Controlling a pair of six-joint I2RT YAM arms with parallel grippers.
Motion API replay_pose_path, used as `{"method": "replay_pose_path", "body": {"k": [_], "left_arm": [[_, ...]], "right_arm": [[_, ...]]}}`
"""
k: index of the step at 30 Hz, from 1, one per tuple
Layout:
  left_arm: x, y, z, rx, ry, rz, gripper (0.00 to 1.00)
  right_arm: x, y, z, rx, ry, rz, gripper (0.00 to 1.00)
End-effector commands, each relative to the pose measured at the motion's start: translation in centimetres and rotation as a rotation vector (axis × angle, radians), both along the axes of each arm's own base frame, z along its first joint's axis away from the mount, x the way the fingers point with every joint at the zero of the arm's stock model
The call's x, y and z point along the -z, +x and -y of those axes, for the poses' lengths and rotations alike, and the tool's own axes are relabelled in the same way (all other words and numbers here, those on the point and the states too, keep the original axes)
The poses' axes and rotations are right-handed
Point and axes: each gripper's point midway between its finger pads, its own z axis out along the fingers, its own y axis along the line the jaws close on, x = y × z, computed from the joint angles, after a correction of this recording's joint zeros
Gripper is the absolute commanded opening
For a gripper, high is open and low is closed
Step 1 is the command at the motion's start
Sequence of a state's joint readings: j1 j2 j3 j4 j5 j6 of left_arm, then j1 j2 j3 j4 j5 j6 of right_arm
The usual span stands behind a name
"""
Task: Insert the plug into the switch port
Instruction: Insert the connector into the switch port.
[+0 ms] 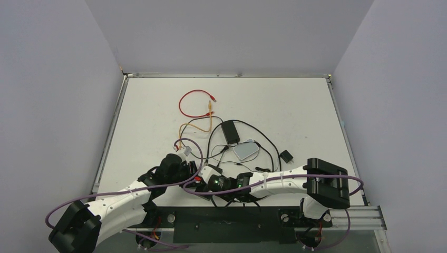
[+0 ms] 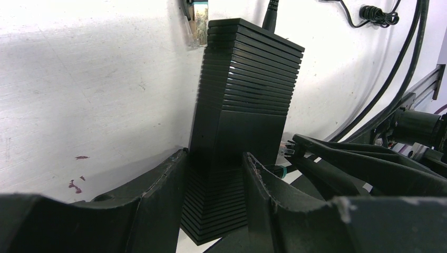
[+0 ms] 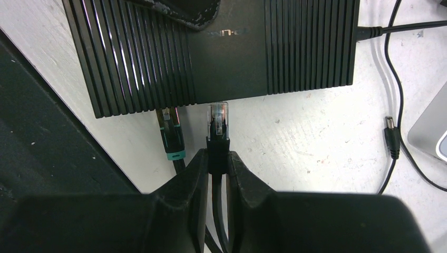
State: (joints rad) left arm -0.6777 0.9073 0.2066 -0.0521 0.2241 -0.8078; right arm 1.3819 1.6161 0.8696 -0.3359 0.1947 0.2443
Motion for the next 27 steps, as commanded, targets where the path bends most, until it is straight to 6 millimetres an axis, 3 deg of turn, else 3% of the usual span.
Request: {"method": "replay_pose_path", "body": {"k": [1, 27], "left_arm": [[-2.12, 1.13, 1.49, 0.029, -0.068, 0.068, 0.39], [-1.95, 0.93, 1.45, 0.036, -0.065, 0.063, 0.39]], "right_arm": [[-1.86, 0.19, -0.75, 0.0, 0.053, 0.024, 0.0], [-0.98, -0.16, -1.21, -0.009, 0.026, -0.004, 0.0]]}}
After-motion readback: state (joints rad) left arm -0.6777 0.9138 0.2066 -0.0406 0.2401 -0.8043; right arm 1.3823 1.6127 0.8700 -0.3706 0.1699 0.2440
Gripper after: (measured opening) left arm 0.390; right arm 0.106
